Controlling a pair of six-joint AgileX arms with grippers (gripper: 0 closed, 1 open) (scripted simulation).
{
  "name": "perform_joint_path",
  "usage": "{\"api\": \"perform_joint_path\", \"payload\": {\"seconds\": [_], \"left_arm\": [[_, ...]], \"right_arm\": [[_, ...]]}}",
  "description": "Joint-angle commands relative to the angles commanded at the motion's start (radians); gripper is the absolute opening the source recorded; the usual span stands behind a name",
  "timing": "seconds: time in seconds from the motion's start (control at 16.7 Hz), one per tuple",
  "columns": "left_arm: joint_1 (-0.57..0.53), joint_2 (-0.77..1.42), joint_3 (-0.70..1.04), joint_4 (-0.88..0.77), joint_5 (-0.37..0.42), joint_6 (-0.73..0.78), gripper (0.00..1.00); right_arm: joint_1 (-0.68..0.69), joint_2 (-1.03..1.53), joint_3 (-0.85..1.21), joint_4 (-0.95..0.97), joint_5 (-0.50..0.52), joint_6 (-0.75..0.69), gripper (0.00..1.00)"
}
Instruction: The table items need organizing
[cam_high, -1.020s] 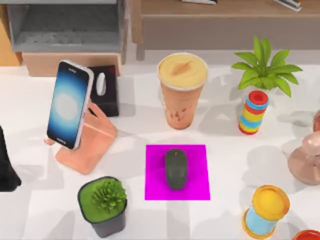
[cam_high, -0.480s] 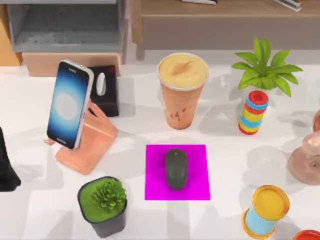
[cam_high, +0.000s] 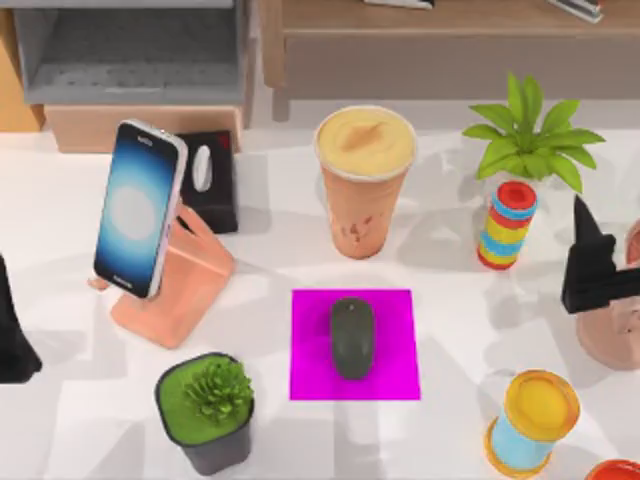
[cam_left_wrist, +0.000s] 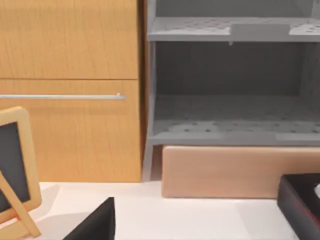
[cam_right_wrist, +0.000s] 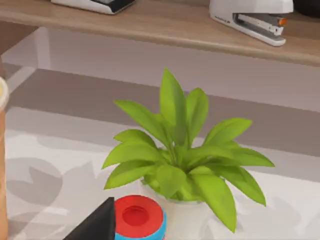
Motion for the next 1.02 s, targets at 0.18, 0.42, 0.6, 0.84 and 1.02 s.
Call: {"api": "perform_joint_path", "payload": {"seconds": [0.18,0.42,0.6,0.84,1.02], "left_arm": [[0.000,0.000,0.000,0.000,0.000,0.000,1.00],[0.000,0.000,0.000,0.000,0.000,0.000,1.00],[0.000,0.000,0.000,0.000,0.000,0.000,1.00],[0.000,0.000,0.000,0.000,0.000,0.000,1.00],[0.000,0.000,0.000,0.000,0.000,0.000,1.00]], "right_arm": [[0.147,0.318,0.097,0.168,0.117,-0.002,1.00],[0.312,0.726,0.244,0.399,0.274,0.002,1.00],[0.396,0.991,0.363,0.566,0.386,0.008,1.00],[0.439,1.252,0.523,0.760,0.514,0.018,1.00],[0.434,1.363,0.621,0.865,0.580,0.023,1.00]]}}
